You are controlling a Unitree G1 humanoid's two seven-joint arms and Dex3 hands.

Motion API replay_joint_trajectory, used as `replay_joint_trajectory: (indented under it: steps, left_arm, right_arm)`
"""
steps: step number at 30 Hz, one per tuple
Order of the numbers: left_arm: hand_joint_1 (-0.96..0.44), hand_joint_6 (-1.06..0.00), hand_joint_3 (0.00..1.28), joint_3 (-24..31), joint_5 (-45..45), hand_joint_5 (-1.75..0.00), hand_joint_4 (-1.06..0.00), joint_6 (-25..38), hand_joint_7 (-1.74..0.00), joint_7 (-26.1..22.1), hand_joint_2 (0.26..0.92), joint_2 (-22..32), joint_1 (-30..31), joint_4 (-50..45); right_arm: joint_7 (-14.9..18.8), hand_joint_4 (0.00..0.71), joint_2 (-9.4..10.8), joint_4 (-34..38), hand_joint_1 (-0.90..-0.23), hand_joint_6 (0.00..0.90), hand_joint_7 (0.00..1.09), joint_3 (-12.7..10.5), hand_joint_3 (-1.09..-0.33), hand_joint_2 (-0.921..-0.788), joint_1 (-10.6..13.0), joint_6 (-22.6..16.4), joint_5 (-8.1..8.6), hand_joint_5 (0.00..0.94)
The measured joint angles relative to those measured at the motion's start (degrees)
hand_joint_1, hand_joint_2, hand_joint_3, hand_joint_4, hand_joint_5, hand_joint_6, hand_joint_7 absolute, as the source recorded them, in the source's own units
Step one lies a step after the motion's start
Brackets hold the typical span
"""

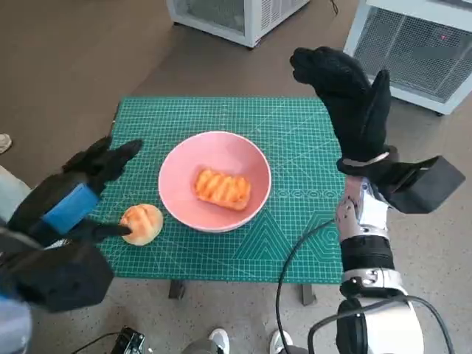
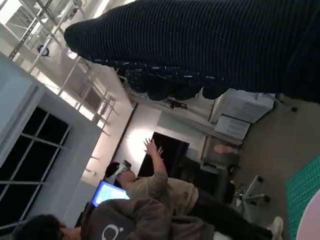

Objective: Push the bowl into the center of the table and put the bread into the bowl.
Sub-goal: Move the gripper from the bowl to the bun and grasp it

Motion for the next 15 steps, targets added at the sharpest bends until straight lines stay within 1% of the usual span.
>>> replay_joint_trajectory:
  steps: [7,15]
  left_arm:
    - [-0.26,-0.10,0.00,-1.01,2.13,0.00,0.00,1.12,-0.14,1.93,0.723,-0.21,2.76,0.51]
    - [-0.25,-0.12,0.01,-4.70,4.94,0.00,0.00,2.54,-0.14,5.05,0.728,-1.14,3.38,4.15]
  right_arm:
    - [0.37,0.151,0.00,0.19,-0.693,-0.001,0.51,-0.15,-0.868,-0.921,0.00,0.02,0.10,0.008]
    - [0.70,0.150,-0.01,0.24,-0.662,-0.001,0.51,-0.12,-0.878,-0.921,0.00,0.32,0.07,0.009]
